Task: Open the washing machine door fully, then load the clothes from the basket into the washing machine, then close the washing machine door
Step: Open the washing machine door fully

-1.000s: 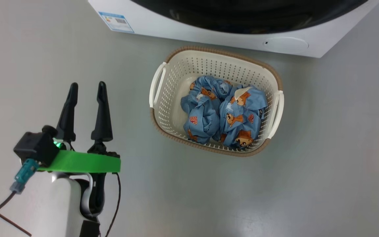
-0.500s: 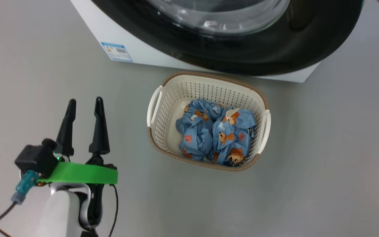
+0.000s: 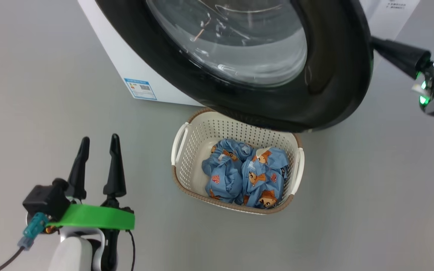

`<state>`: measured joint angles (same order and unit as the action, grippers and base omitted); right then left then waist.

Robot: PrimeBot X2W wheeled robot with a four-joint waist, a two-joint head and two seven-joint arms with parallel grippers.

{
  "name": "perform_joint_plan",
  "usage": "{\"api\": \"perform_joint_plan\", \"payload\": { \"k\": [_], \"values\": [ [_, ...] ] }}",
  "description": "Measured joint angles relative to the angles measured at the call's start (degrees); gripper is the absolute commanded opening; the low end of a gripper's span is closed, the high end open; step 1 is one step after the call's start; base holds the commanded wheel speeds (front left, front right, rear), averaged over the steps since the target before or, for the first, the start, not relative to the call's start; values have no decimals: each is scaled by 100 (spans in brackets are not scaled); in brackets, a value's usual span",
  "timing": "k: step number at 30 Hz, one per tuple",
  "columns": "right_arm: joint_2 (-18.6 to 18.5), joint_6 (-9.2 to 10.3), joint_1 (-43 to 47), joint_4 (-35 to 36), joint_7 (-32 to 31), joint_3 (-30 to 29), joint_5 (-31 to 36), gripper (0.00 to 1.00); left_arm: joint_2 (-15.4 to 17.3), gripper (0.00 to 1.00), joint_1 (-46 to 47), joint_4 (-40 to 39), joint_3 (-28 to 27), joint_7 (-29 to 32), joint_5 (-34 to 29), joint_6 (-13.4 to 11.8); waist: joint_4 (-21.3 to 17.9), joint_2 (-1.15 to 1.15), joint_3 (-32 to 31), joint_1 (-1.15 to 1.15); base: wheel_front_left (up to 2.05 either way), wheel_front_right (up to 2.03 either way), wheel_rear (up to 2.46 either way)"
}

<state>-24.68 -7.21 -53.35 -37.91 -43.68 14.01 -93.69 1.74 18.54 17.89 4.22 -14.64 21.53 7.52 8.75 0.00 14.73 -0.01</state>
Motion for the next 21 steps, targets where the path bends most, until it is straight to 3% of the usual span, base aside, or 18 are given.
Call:
{"api": "perform_joint_plan", "payload": {
  "k": [21],
  "values": [
    [138, 0, 1286, 478, -250, 10, -252, 0, 46, 100, -465, 115, -118, 0, -62, 0, 468, 0, -731, 0, 0, 0, 0]
  ]
}}
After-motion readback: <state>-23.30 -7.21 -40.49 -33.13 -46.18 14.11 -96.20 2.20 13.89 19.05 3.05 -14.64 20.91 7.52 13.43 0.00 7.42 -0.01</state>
